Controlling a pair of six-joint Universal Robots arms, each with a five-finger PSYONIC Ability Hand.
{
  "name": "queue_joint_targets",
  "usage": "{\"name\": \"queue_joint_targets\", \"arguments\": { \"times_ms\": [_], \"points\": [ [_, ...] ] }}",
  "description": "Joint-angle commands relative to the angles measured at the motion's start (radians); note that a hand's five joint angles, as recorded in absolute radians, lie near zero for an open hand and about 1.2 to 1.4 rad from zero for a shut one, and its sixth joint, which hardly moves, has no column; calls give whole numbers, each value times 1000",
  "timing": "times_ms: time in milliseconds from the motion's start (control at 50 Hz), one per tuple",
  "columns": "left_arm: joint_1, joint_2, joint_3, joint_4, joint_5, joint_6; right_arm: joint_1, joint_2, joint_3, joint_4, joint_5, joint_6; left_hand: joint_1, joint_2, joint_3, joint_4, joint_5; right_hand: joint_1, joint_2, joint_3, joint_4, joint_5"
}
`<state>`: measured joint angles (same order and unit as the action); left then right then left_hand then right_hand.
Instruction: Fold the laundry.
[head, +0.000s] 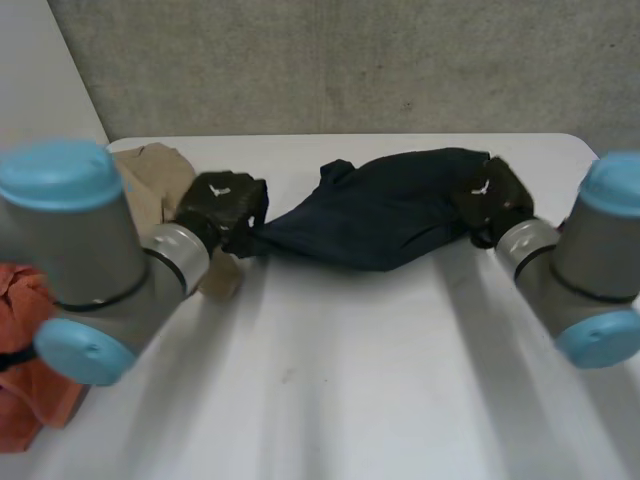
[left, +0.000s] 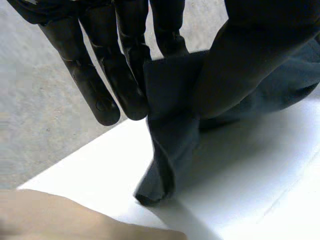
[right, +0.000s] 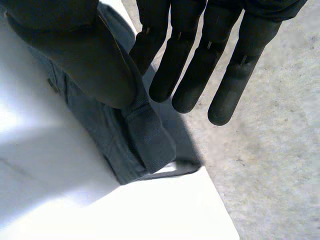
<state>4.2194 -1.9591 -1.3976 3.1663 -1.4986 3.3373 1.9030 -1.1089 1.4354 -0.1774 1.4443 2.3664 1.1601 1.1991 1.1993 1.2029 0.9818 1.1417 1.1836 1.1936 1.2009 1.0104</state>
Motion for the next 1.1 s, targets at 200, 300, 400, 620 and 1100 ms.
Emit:
{"name": "queue_joint_targets", "arguments": {
  "times_ms": [200, 300, 400, 620, 1100],
  "points": [
    [-45, 404, 356, -410, -95, 67, -41, -370, -389, 559, -31, 82, 236, 197, 197, 193, 240, 255, 213, 203, 195, 211],
    [-42, 292, 373, -492, -106, 77, -44, -264, -366, 625, -65, 65, 236, 197, 197, 193, 240, 255, 213, 203, 195, 211],
    [-9, 82, 368, -525, -104, 73, -33, -117, -329, 599, -44, 27, 236, 197, 197, 193, 240, 255, 213, 203, 195, 211],
    [79, -233, 676, -303, -45, 67, 33, 138, -561, 190, 108, 77, 236, 197, 197, 193, 240, 255, 213, 203, 195, 211],
    [110, -44, 435, 379, -11, 16, 44, 185, -560, -314, 50, 254, 236, 197, 197, 193, 240, 255, 213, 203, 195, 211]
  ]
}}
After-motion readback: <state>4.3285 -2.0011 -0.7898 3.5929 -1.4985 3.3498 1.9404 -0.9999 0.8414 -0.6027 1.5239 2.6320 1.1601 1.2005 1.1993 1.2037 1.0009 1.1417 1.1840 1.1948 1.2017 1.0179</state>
